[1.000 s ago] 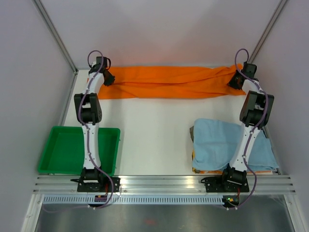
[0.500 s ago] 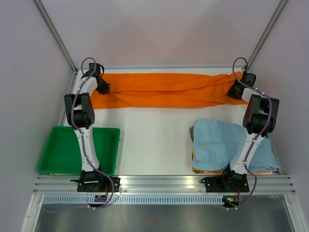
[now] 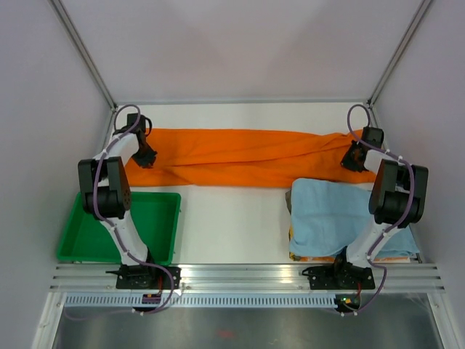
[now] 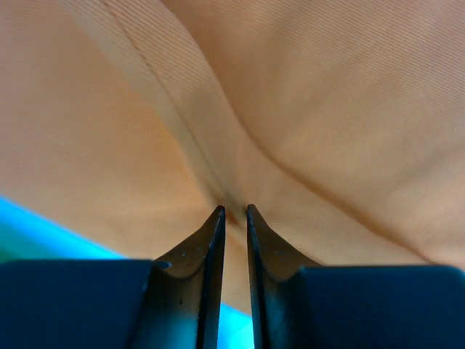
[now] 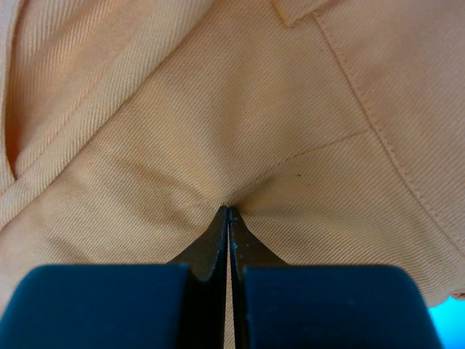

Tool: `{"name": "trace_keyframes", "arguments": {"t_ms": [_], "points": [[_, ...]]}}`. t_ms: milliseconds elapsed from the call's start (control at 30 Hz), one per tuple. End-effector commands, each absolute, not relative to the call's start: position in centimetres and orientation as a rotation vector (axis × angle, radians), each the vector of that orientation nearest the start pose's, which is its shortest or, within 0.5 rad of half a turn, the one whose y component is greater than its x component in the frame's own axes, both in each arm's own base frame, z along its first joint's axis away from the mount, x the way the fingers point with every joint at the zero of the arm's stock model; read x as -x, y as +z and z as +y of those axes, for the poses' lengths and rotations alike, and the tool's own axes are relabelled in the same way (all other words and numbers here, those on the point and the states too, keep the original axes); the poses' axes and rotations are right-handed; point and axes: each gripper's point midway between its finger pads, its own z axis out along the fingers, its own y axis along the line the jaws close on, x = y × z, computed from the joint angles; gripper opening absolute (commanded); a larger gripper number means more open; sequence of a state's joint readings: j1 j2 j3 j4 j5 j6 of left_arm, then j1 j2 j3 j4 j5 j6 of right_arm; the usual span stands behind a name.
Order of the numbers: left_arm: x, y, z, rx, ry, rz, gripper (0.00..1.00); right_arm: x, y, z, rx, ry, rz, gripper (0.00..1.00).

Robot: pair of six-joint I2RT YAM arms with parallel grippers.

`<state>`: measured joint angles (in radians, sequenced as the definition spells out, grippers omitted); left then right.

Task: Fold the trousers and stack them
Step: Fold the trousers

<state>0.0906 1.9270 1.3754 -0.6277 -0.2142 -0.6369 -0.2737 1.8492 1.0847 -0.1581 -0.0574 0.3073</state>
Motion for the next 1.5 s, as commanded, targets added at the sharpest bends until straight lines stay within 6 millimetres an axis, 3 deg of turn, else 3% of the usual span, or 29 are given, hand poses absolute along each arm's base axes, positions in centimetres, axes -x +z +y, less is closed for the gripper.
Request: {"name": "trace_keyframes", "arguments": {"t_ms": [0,133,200,300,467,567,667,867,1033,1200,1233,1367,1400,1467], "points": [[-41.1,9.0,7.4,0.9,0.245,2.41,0.24,-37.3,2.1,-8.9,-0.694,0.021,2.522,0.01],[-43.7,13.4,7.1,0.822,0.168,2.321,0.27,-40.4,7.5,-8.5,-0.657,0.109,2.377,0.18],[-44.4,14.7,7.1,0.808,0.158,2.298,0.29,-42.9,10.9,-7.9,-0.634,0.205,2.267,0.25],[-44.7,15.5,6.9,0.8,0.13,2.281,0.32,-45.6,13.1,-7.3,-0.639,0.301,2.148,0.35],[-44.3,15.5,6.5,0.801,0.107,2.284,0.42,-47.7,11.6,-8.2,-0.754,0.312,2.099,0.48],[-44.1,15.6,6.4,0.799,0.101,2.276,0.42,-48.6,9.0,-8.4,-0.817,0.328,2.125,0.59],[-44.0,15.9,6.5,0.794,0.095,2.266,0.42,-49.0,7.6,-8.5,-0.86,0.335,2.137,0.6],[-44.4,16.2,6.5,0.775,0.094,2.253,0.41,-50.2,6.7,-9.2,-0.893,0.315,2.101,0.63],[-44.4,15.5,6.2,0.772,0.076,2.272,0.41,-52.4,6.7,-9.0,-0.912,0.392,2.035,0.58],[-44.4,14.1,6.1,0.79,0.073,2.286,0.41,-55.2,8.3,-8.5,-0.904,0.461,1.943,0.55],[-44.4,13.9,6.1,0.796,0.072,2.288,0.41,-55.6,7.7,-8.5,-0.911,0.465,1.946,0.54],[-44.5,12.7,5.9,0.804,0.069,2.312,0.4,-57.3,7.4,-7.7,-0.941,0.55,1.939,0.43],[-44.5,12.7,6.0,0.809,0.073,2.31,0.4,-57.5,7.4,-7.8,-0.952,0.554,1.932,0.35],[-44.4,12.5,6.3,0.813,0.095,2.309,0.4,-57.6,7.8,-8.0,-0.969,0.551,1.916,0.29]]}}
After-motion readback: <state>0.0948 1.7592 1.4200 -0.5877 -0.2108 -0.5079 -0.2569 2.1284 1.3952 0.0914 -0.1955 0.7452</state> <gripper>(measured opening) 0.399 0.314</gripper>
